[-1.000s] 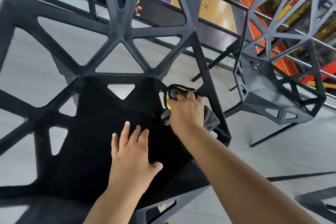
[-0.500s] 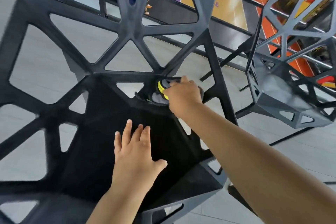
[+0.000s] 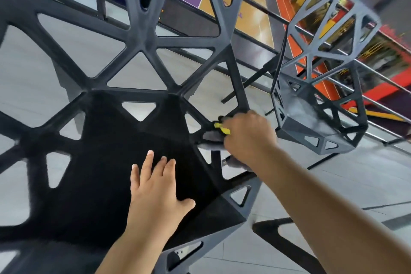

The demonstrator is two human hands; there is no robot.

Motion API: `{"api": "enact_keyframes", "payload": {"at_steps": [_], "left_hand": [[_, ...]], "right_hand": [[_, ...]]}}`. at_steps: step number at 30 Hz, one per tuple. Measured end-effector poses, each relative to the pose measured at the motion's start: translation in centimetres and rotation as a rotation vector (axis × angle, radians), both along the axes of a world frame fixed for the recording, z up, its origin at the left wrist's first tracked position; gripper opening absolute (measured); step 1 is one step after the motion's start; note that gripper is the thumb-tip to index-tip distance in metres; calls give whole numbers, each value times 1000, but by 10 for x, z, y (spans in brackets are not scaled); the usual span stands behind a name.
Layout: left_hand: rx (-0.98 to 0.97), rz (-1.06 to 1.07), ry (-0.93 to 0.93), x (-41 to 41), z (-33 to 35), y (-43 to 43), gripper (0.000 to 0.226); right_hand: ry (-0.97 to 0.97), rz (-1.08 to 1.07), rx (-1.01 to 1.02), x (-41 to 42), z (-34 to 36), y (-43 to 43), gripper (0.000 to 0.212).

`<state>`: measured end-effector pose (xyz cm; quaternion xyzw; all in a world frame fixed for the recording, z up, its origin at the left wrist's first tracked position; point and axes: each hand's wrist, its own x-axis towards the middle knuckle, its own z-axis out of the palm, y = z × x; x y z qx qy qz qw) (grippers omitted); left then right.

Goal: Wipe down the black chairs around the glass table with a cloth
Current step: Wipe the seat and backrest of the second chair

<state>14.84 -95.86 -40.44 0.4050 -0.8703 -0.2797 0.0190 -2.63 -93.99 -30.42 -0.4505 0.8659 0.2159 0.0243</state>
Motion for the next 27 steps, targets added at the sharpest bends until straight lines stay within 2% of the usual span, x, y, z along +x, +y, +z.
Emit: {"api": "enact_keyframes", "payload": {"at_steps": [4,7,13,19,21,23,27], "left_hand": [[-1,13,-13,0,0,-3,92],[-14,36,-9,-1,-1,-8,90],[-25,55,-10,0,-4,-11,85],[-38,40,-4,6,-3,-10,85],[-49,34,-5,6,-3,-10,87],[-46,33,7,6,-3,-10,87],[-38,6,13,7,-2,-7,85]], "right_hand": [[237,271,-224,-37,19,-66,44],[324,327,-172,-70,17,-99,63],[370,436,-10,-70,-18,-56,42],[313,345,33,-36,-38,25,43],[249,303,-69,-26,-55,65,49],[171,240,-273,-18,-71,101,55],[-49,-61,-640,18,-93,124,59]]}}
